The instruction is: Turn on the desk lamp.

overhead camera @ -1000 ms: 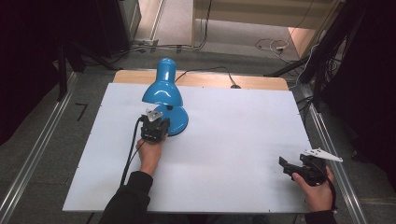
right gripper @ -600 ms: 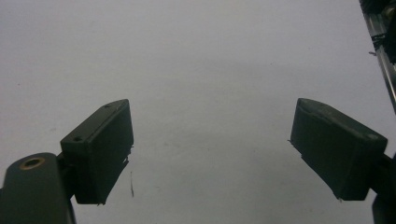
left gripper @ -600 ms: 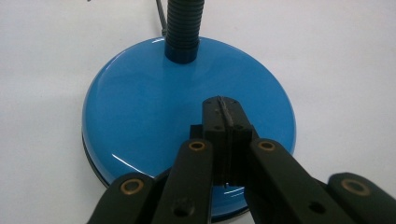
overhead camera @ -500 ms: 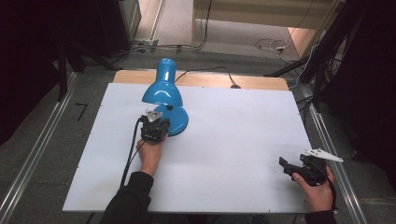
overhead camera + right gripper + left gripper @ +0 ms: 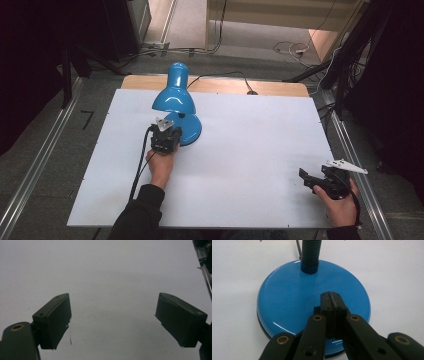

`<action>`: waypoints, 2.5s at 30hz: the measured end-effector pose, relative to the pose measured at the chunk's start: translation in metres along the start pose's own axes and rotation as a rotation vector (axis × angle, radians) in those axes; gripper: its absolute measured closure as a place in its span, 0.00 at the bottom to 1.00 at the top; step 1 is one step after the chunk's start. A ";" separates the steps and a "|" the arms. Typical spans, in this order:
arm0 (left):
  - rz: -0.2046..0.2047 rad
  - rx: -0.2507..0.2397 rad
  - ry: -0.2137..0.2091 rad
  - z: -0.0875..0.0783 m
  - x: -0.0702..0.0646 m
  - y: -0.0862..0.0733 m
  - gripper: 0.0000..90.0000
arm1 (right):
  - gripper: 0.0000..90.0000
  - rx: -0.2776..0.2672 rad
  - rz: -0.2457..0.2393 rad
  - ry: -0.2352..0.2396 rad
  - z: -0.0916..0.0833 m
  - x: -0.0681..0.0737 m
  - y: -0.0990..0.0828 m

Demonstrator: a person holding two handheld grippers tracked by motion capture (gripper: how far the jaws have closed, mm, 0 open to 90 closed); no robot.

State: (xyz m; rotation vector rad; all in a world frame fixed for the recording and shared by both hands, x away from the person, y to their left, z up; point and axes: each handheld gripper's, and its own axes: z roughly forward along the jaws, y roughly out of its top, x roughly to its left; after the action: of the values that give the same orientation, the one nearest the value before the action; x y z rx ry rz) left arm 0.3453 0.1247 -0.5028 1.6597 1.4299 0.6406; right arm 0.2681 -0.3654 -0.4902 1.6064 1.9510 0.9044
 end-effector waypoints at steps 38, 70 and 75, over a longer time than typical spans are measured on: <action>-0.067 -0.036 -0.044 -0.018 0.010 0.004 1.00 | 0.13 -0.002 0.004 -0.001 -0.001 0.001 0.000; -0.017 -0.028 -0.019 -0.053 0.020 -0.004 0.46 | 0.13 -0.009 0.001 0.004 -0.003 0.000 0.000; -0.005 -0.025 -0.015 -0.059 0.021 -0.008 0.43 | 0.13 -0.007 0.006 0.006 -0.003 -0.001 -0.001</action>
State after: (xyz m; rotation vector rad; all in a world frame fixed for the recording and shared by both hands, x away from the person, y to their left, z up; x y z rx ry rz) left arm 0.2980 0.1606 -0.4815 1.6376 1.4102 0.6397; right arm 0.2655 -0.3673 -0.4884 1.6080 1.9458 0.9180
